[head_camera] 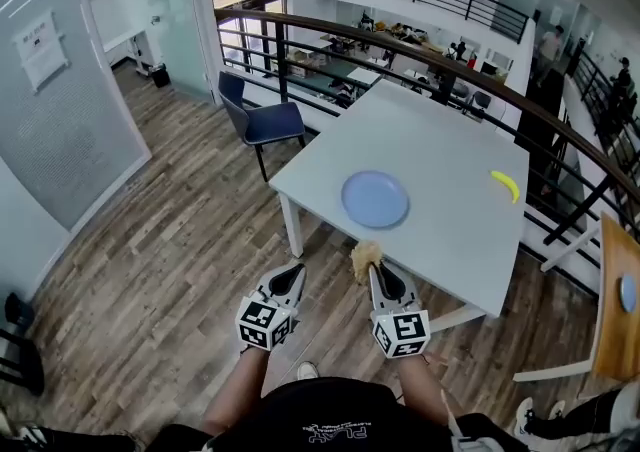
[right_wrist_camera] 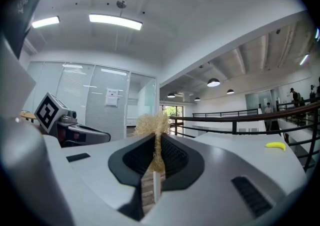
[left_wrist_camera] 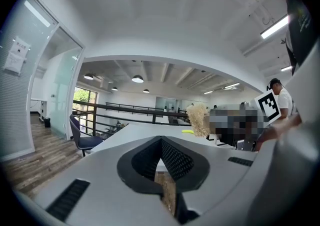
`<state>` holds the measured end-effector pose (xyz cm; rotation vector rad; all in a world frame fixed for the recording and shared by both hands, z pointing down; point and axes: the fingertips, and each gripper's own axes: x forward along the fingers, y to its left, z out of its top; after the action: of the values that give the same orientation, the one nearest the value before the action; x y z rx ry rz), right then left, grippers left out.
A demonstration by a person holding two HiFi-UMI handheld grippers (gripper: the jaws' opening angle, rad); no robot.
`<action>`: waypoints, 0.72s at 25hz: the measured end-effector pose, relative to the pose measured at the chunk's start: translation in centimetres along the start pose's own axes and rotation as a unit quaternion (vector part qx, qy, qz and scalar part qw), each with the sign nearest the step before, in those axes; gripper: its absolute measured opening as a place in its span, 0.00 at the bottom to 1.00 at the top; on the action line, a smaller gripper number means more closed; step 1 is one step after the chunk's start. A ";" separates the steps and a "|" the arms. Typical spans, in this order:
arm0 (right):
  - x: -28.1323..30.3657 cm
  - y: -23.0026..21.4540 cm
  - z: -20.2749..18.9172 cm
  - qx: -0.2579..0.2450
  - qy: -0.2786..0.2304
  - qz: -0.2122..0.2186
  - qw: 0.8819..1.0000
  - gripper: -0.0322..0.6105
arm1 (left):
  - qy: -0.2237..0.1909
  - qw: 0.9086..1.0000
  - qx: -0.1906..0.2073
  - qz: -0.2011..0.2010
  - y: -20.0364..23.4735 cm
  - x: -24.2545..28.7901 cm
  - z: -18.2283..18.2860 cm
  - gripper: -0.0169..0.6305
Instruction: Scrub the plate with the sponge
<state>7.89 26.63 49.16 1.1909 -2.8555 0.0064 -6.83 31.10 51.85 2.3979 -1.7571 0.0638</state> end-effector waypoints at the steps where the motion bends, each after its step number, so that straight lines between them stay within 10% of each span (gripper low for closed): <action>1: 0.3 0.3 -0.1 0.000 0.001 -0.003 1.000 0.11 | 0.001 1.000 0.004 -0.003 0.3 -0.1 -0.1 0.03; 18: 3.9 2.5 -0.9 -0.004 0.017 -0.013 1.000 0.11 | 0.009 1.000 -0.002 -0.020 3.9 -0.1 -0.6 0.03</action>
<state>3.44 25.64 50.30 1.2136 -2.8075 0.0139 -10.57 30.18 52.91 2.4206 -1.6986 0.0774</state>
